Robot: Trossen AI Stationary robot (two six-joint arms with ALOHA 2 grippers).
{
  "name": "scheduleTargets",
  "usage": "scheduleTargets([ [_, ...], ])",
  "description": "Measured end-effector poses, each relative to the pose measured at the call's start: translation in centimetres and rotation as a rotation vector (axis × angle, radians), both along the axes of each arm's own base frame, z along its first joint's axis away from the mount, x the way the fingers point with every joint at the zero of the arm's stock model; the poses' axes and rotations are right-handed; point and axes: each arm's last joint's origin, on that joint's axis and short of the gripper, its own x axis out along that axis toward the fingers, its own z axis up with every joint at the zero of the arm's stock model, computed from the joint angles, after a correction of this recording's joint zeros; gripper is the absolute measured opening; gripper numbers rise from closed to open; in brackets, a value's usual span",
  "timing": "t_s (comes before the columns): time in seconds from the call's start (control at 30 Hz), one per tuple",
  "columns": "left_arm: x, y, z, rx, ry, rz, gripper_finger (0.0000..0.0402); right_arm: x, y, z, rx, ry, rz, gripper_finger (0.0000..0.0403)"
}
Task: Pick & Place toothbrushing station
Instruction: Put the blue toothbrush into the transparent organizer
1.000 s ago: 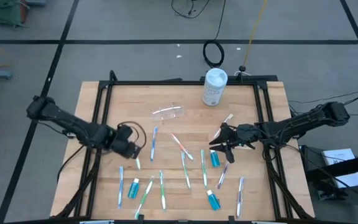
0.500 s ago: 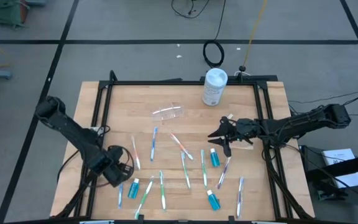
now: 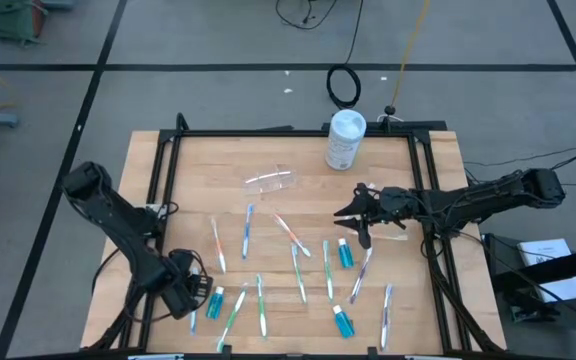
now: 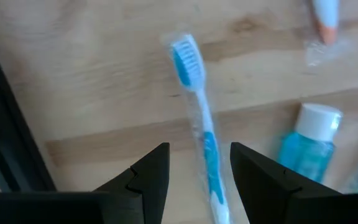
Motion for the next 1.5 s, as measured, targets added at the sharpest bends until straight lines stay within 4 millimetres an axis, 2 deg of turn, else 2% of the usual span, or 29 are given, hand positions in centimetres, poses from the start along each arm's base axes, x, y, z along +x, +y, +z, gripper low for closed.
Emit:
scheduleTargets([
  [0.23,-0.3,0.1,-1.1,-0.013,0.071,0.039,0.0172,0.0,0.0,0.0,0.003,0.0,0.0,0.01],
  [0.47,-0.3,0.3,-3.7,-0.111,-0.018,0.023,0.0173,0.0,0.0,0.0,0.003,0.0,0.0,0.01],
  [0.57,-0.4,0.6,-4.1,-0.128,-0.032,0.027,0.0172,0.0,0.0,0.0,0.003,0.0,0.0,0.01],
  [0.73,-0.5,0.8,-3.8,-0.123,-0.047,-0.013,0.0172,0.0,0.0,0.0,0.003,0.0,0.0,0.01],
  [0.93,-0.3,1.0,-2.7,-0.039,-0.185,-0.041,0.0173,0.0,0.0,0.0,0.003,0.001,0.0,0.01],
  [1.5,1.7,2.7,-2.9,0.059,-0.241,-0.123,0.0172,0.0,0.0,0.0,0.004,0.001,0.0,0.01],
])
